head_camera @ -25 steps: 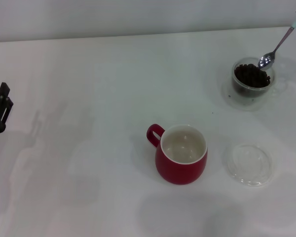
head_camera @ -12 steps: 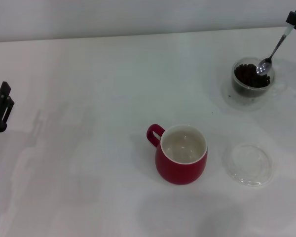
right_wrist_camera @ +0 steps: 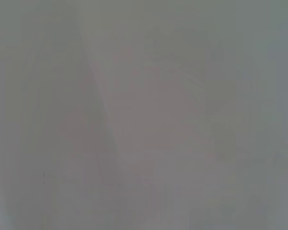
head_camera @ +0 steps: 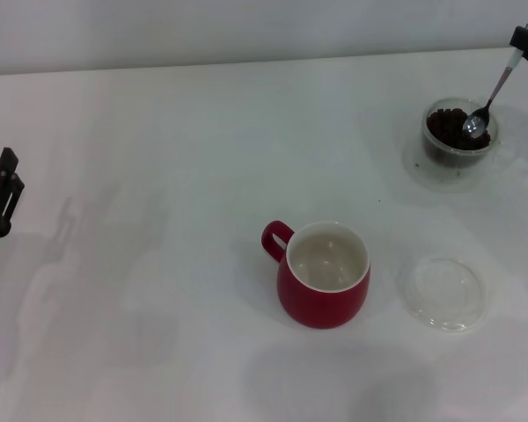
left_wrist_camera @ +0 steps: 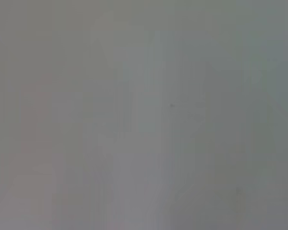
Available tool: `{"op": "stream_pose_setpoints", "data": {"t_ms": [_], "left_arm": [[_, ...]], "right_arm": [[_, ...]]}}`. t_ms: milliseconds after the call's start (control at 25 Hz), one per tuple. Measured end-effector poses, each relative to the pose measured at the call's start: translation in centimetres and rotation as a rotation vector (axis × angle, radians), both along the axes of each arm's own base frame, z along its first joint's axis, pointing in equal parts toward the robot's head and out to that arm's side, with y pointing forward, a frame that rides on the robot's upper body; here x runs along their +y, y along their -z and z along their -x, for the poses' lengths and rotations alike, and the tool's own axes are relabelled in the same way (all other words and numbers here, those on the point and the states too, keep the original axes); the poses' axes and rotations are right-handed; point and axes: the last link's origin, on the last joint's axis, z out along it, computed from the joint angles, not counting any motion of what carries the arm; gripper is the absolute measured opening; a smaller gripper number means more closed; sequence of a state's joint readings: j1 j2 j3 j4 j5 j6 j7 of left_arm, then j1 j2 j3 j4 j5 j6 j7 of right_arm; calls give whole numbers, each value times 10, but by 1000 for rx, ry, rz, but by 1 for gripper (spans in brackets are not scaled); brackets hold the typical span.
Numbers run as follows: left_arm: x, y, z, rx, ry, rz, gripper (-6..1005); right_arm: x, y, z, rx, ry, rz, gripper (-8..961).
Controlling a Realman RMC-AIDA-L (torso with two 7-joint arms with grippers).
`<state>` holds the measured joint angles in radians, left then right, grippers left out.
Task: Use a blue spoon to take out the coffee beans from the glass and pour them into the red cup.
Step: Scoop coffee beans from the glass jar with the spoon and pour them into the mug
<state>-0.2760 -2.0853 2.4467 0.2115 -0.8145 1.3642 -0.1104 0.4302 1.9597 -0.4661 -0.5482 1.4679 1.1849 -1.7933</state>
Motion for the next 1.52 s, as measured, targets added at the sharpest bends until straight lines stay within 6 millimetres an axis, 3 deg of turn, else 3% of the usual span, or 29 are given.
{"op": "stream_pose_setpoints", "data": {"t_ms": [920, 1520], "left_arm": [[6, -3, -1, 9, 7, -6, 681], [12, 0, -3, 17, 6, 10, 681]], "right_arm": [[-7, 15, -20, 238, 197, -59, 146], [-7, 26, -22, 442, 271, -61, 146]]}}
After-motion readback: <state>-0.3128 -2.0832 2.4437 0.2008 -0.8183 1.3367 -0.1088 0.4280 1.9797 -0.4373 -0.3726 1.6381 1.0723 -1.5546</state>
